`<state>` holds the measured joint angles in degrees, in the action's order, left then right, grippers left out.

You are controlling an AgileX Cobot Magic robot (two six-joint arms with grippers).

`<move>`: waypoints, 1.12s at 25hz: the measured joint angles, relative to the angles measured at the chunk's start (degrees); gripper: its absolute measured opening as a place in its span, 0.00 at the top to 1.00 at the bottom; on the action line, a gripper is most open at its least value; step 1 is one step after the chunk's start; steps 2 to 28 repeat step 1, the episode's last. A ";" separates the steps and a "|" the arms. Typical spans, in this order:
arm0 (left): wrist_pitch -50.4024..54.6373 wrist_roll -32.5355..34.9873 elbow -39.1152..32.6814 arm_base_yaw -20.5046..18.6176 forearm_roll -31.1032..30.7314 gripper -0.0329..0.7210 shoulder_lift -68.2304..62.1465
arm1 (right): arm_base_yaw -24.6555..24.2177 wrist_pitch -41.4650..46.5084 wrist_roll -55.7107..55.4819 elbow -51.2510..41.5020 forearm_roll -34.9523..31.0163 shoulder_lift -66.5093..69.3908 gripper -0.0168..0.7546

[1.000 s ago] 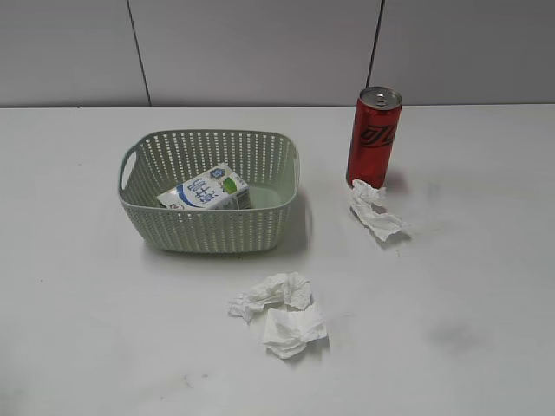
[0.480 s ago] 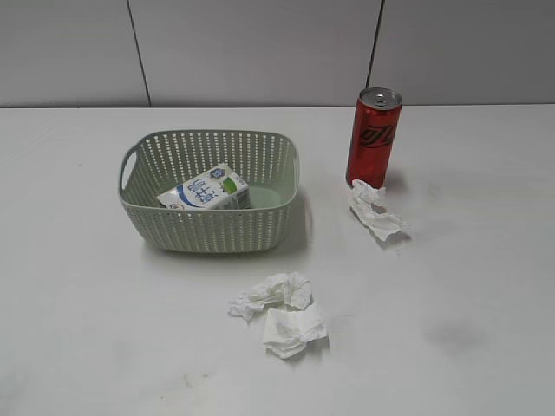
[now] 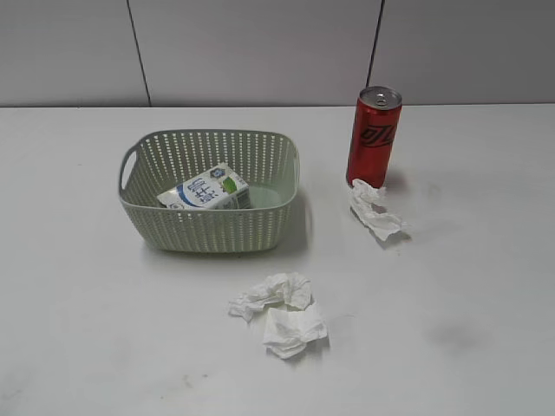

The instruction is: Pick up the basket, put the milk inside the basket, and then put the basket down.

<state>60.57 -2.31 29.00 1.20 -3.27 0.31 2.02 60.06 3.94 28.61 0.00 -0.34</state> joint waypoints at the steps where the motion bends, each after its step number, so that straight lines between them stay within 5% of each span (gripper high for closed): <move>1: 0.00 0.00 0.00 0.00 0.00 0.20 0.00 | 0.00 0.00 0.00 0.00 0.00 0.00 0.21; 28: 0.00 0.00 0.00 0.00 0.00 0.20 0.00 | 0.00 0.00 0.00 0.00 0.00 0.00 0.21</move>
